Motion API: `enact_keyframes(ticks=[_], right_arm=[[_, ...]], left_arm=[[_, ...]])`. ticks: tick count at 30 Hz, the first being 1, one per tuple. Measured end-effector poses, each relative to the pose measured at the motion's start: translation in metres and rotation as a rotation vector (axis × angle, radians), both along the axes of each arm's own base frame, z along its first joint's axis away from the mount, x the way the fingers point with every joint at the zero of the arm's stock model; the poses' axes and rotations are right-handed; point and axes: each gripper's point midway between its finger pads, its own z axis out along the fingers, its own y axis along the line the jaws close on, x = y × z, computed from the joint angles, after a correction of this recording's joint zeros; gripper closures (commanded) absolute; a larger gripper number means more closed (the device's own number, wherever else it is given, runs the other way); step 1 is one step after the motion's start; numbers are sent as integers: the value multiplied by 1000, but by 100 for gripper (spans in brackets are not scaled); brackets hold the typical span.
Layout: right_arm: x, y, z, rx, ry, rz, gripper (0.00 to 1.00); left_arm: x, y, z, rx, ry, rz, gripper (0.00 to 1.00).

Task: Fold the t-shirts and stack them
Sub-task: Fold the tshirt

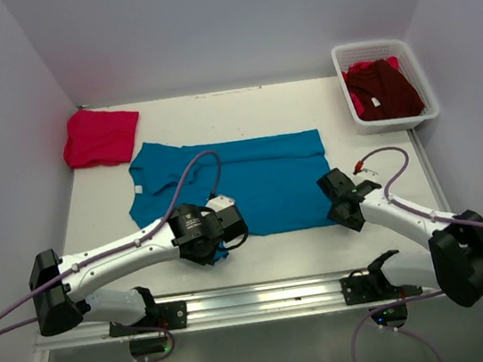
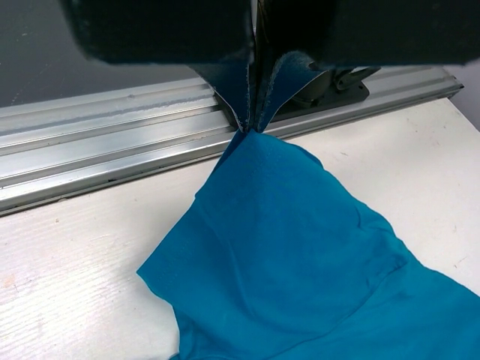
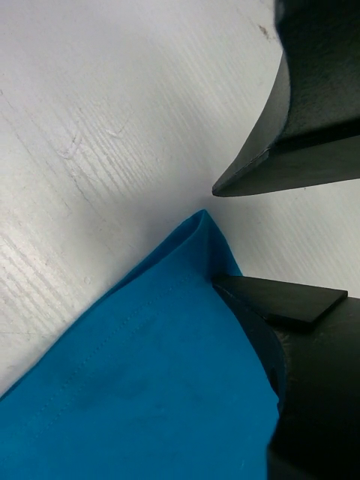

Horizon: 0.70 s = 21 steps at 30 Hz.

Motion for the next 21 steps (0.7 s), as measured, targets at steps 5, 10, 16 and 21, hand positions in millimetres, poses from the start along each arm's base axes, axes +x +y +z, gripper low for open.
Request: enact_keyframes(ticks=[5, 10, 16, 21], right_arm=[[6, -2, -4, -20, -14, -17, 52], [15, -3, -4, -28, -44, -35, 66], [28, 0, -5, -33, -57, -56, 100], [31, 0, -4, -41, -57, -53, 100]], left_arm=[[0, 0, 3, -17, -7, 4, 100], [-1, 0, 6, -43, -16, 17, 100], [-1, 0, 7, -49, -18, 17, 100], [-1, 1, 10, -63, -24, 20, 100]])
